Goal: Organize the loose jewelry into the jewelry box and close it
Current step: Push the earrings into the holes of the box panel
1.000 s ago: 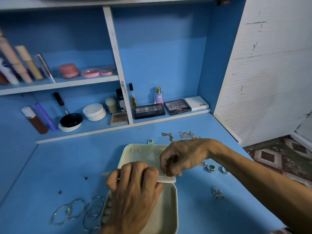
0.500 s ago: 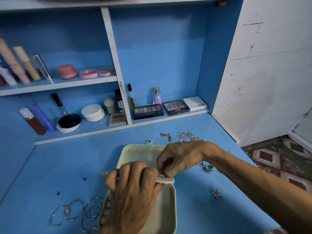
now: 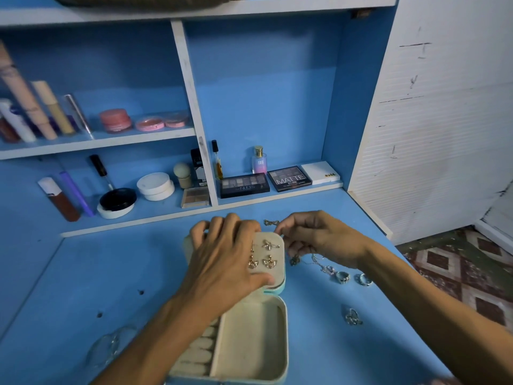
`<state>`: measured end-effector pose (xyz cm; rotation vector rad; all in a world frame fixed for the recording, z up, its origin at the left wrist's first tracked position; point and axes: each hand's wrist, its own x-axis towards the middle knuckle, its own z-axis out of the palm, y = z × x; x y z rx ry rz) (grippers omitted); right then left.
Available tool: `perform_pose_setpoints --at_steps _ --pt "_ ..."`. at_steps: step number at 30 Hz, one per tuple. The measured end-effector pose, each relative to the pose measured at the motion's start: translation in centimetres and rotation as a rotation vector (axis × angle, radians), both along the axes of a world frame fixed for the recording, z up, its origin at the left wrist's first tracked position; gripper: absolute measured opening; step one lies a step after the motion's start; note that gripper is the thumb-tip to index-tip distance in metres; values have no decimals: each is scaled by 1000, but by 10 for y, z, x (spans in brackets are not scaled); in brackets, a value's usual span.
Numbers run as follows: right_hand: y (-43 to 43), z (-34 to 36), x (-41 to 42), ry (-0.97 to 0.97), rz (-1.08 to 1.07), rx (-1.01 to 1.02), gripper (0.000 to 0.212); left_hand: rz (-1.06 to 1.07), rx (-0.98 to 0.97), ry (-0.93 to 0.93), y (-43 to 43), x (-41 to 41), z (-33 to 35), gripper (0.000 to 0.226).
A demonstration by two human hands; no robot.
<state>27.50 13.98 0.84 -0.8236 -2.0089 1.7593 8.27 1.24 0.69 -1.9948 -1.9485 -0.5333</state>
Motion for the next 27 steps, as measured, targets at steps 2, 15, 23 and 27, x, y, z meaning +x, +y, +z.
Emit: perform_pose_setpoints --at_steps 2,15,23,27 --pt "-2 1 1 42 -64 -10 19 -13 -140 -11 7 -6 6 88" --pt "-10 -9 -5 35 -216 136 9 -108 -394 -75 30 -22 9 111" --pt "-10 -21 -12 -116 -335 203 9 -107 -288 -230 22 -36 1 116" --pt "-15 -26 -14 -115 -353 181 12 26 -190 -476 5 -52 -12 79"
